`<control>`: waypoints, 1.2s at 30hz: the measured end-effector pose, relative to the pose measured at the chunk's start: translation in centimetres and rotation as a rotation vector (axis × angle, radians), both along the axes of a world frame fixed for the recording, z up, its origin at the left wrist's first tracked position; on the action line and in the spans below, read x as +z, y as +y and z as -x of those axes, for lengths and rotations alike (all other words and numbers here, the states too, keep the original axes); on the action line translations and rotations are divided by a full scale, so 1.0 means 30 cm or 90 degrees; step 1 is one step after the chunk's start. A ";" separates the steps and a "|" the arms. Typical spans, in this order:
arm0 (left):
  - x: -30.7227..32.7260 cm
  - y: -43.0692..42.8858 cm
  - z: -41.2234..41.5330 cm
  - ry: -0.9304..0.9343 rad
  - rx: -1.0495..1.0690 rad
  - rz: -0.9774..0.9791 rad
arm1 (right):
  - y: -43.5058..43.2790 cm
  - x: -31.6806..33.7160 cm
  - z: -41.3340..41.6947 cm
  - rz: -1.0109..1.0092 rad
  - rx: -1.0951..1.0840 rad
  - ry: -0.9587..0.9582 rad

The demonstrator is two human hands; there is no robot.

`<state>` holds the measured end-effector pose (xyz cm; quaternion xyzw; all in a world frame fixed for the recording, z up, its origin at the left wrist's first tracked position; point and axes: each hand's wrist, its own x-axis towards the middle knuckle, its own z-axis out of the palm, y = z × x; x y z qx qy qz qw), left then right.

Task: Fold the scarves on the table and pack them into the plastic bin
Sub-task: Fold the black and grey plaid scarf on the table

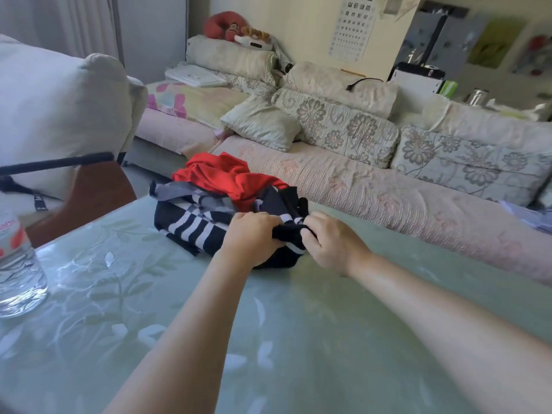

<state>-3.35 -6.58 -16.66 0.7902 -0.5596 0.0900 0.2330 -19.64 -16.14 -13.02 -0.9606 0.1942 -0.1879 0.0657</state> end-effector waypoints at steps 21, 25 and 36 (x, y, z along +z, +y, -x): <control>0.039 0.209 0.686 0.123 -0.238 -0.338 | 0.200 -0.045 0.917 -0.348 -0.289 0.168; 0.025 0.185 0.721 0.023 -0.252 -0.346 | 0.170 -0.085 0.891 -0.225 -0.353 -0.053; 0.107 0.168 0.527 0.119 -0.121 0.008 | 0.114 -0.097 0.805 -0.470 -0.377 -0.181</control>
